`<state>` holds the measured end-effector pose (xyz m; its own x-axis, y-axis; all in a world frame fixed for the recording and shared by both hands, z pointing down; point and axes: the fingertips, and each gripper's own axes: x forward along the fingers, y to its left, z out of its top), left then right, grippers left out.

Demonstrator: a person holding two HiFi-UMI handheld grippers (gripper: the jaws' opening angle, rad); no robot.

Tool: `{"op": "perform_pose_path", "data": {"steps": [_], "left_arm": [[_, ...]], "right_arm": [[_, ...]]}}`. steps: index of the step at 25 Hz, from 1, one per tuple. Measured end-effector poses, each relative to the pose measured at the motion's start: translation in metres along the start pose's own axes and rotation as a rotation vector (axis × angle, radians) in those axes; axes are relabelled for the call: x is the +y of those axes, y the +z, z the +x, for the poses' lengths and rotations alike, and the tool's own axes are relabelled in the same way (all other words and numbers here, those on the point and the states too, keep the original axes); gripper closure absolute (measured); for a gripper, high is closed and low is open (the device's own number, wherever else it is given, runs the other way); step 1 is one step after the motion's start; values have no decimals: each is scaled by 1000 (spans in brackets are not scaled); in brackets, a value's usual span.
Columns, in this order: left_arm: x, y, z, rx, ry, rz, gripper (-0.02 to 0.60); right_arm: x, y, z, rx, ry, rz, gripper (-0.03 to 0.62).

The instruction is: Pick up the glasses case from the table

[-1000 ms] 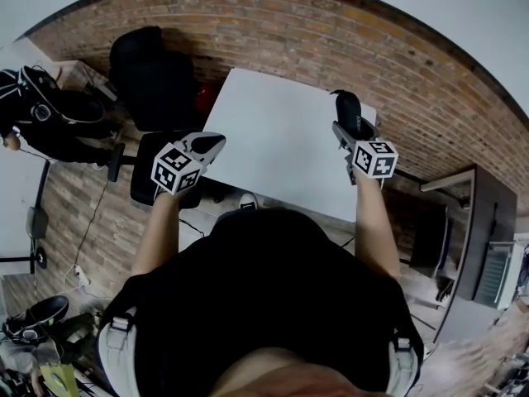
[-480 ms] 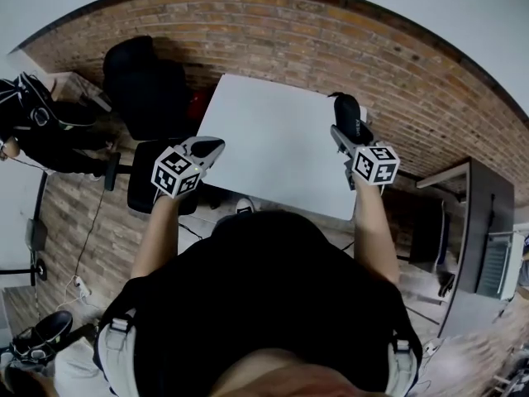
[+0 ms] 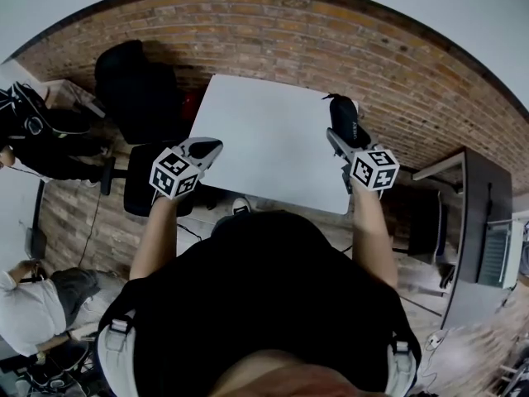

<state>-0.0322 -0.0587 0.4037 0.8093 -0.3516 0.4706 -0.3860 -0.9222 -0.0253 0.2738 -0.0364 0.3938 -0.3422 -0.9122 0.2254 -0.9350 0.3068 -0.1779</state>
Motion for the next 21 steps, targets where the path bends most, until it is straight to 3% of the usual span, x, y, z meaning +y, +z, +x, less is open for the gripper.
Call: {"op": "perform_pose_path", "data": {"steps": [21], "left_arm": [[-32,9,15,1,-29,10,572]], "right_arm": [[12,16,-50,-59,52,28,260]]}}
